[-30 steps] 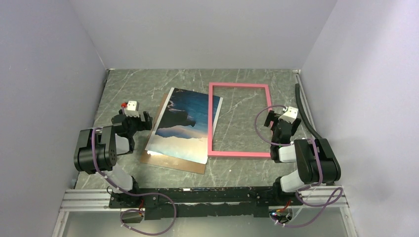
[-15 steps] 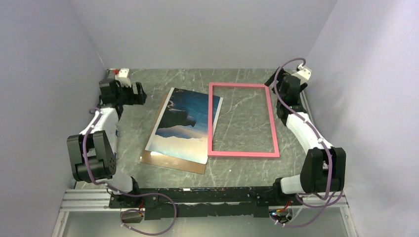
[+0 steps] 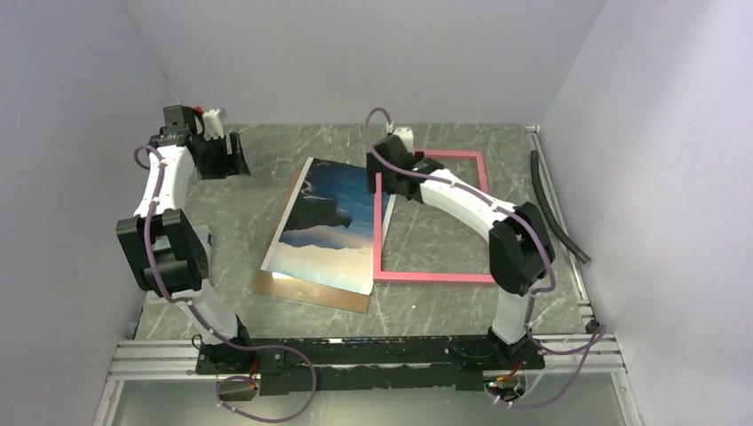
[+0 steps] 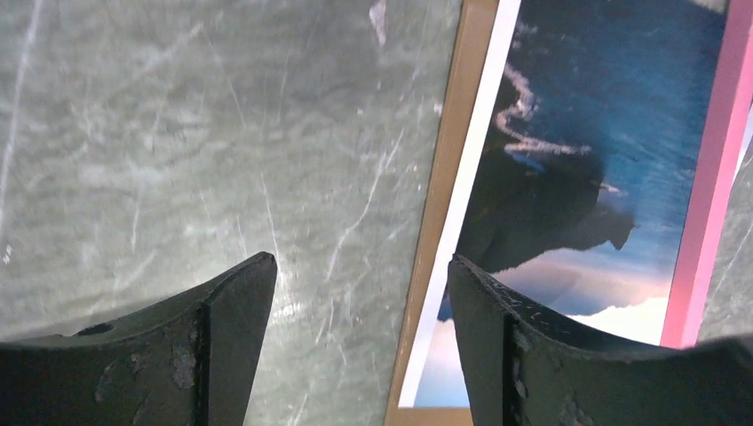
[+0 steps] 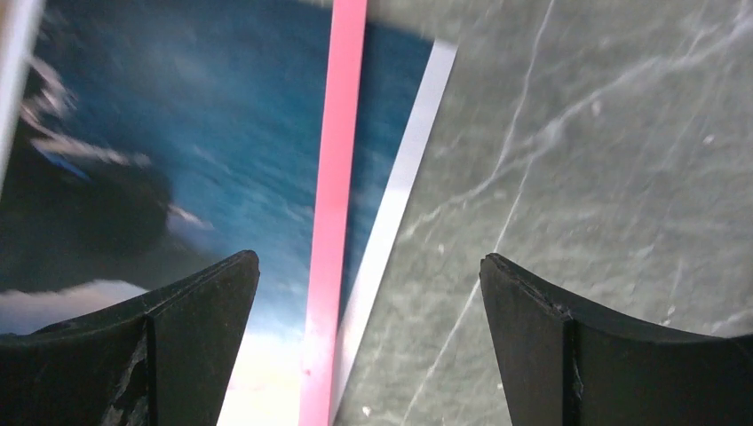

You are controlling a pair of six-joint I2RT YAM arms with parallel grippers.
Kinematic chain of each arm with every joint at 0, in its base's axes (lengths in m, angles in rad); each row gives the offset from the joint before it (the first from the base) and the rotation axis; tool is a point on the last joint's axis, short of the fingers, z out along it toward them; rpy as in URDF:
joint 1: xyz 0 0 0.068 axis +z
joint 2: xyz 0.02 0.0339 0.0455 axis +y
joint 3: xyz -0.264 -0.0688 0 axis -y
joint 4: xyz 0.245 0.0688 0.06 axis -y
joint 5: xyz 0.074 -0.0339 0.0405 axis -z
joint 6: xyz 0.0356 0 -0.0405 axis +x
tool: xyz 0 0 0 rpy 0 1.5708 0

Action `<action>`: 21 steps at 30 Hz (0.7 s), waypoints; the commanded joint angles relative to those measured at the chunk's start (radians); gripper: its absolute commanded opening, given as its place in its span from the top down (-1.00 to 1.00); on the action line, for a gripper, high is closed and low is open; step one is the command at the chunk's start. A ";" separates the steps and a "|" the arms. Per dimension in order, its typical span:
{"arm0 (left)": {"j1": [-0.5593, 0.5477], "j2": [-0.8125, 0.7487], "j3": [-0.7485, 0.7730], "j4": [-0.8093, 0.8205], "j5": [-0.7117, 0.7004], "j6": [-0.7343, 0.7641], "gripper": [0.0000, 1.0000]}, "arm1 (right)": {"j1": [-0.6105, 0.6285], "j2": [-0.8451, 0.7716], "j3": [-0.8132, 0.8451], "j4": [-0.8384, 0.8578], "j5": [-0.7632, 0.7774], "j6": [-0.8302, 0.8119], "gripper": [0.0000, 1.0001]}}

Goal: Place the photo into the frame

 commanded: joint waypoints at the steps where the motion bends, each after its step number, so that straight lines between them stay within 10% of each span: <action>1: 0.011 -0.079 -0.044 -0.077 0.001 0.007 -0.52 | 0.063 0.047 0.037 -0.141 0.087 0.017 -0.99; 21: 0.009 -0.170 -0.121 -0.149 0.024 0.031 -0.59 | 0.136 0.286 0.102 -0.121 0.093 0.013 -0.17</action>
